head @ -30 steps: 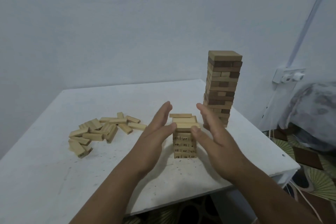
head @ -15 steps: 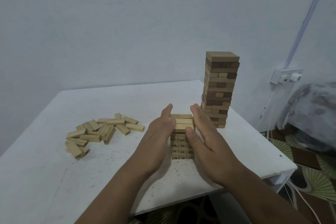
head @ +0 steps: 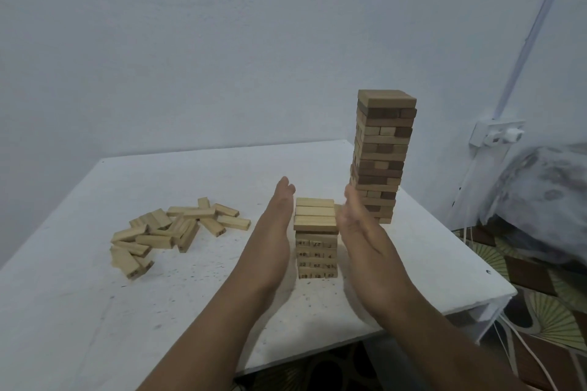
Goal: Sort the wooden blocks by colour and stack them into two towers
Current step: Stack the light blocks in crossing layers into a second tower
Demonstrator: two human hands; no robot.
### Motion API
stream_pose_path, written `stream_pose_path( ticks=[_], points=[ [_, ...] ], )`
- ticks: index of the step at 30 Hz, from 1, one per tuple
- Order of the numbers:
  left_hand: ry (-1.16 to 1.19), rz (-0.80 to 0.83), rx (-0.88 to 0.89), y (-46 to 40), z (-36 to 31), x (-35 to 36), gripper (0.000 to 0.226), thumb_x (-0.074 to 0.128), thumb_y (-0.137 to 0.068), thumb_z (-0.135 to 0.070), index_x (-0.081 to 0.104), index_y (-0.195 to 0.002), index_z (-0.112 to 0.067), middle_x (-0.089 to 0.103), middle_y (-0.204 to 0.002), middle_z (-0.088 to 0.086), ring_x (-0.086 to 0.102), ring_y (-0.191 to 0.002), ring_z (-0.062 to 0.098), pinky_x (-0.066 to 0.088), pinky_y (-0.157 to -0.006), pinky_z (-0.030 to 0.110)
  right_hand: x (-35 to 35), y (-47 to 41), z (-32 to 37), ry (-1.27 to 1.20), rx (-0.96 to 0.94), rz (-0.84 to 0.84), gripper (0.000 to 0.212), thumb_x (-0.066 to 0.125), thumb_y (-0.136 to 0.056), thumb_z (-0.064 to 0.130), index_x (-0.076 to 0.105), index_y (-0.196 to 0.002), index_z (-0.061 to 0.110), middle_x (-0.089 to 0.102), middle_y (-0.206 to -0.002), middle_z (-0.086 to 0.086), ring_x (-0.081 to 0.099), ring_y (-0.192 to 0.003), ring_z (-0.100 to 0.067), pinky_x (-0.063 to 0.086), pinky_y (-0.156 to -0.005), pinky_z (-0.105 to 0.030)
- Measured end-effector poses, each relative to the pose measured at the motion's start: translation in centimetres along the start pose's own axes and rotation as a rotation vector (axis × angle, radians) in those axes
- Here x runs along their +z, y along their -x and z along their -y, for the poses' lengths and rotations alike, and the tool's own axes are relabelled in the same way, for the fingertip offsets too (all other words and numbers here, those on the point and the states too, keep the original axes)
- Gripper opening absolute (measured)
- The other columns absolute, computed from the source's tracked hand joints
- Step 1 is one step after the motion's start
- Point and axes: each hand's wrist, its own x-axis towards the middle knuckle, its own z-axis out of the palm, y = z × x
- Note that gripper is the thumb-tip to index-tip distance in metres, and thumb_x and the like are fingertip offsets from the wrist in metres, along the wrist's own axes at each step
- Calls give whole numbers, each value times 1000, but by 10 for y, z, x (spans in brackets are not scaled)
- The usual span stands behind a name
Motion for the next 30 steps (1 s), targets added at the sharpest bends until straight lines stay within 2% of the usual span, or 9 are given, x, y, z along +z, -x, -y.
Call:
stream_pose_path(
  ticks=[3, 5, 9, 12, 15, 19, 21, 26, 30],
  points=[
    [98, -40, -55, 2, 1, 11, 41, 28, -103, -55, 39, -142, -46, 62, -104, -41, 54, -98, -23, 41, -83, 7, 13, -2, -2, -180, 86, 13, 77, 25, -75, 85, 30, -145, 55, 44, -146, 24, 43, -133, -1, 36, -110, -28],
    [72, -42, -73, 6, 0, 18, 40, 22, -102, -55, 44, -136, -48, 62, -73, -41, 58, -69, -26, 47, -62, 6, 19, -4, -3, -228, 107, -9, 82, 24, -72, 90, 36, -144, 52, 51, -143, 18, 49, -130, -6, 38, -113, -38],
    [71, -62, -40, 6, 8, 20, 60, 20, -90, -68, 41, -143, -47, 60, -127, -28, 55, -114, -13, 47, -100, 26, 21, -3, 2, -261, 111, -43, 80, 23, -74, 78, 34, -147, 47, 57, -129, 23, 53, -122, -2, 40, -105, -28],
    [83, -68, -49, 8, 9, 24, 44, 19, -98, -59, 52, -125, -48, 66, -107, -36, 59, -91, -20, 43, -87, 13, 23, -1, 3, -260, 117, -47, 82, 22, -72, 81, 32, -147, 48, 55, -127, 25, 50, -126, -4, 37, -112, -33],
    [96, -77, -41, 7, 13, 26, 54, 18, -98, -59, 37, -146, -43, 56, -115, -29, 51, -95, -17, 41, -78, 7, 24, -2, 1, -239, 117, -37, 95, 20, -64, 85, 27, -150, 47, 42, -149, 18, 42, -136, -7, 33, -117, -38],
    [152, -118, -59, 6, 16, 26, 49, 20, -100, -59, 44, -141, -44, 60, -98, -31, 57, -90, -15, 41, -76, 10, 27, -4, -2, -228, 126, -56, 102, 19, -59, 97, 23, -150, 51, 33, -156, 19, 37, -140, -7, 29, -119, -43],
    [171, -127, -75, 7, 17, 29, 43, 22, -101, -59, 55, -125, -45, 69, -89, -28, 63, -84, -14, 42, -78, 13, 26, -5, -3, -234, 147, -44, 101, 18, -59, 99, 22, -149, 53, 37, -152, 22, 38, -139, -7, 28, -120, -43],
    [220, -129, -86, 5, 20, 30, 46, 22, -100, -58, 43, -138, -43, 63, -106, -25, 59, -94, -13, 43, -81, 12, 25, -5, -2, -214, 143, -12, 91, 16, -68, 85, 24, -151, 48, 46, -145, 17, 44, -133, -8, 31, -118, -40],
    [200, -107, -96, 4, 22, 23, 39, 24, -99, -61, 54, -119, -47, 69, -97, -26, 65, -89, -13, 47, -83, 17, 22, -6, -6, -251, 149, -39, 85, 16, -71, 83, 33, -147, 48, 55, -136, 17, 49, -128, -8, 35, -113, -35]
  ],
)
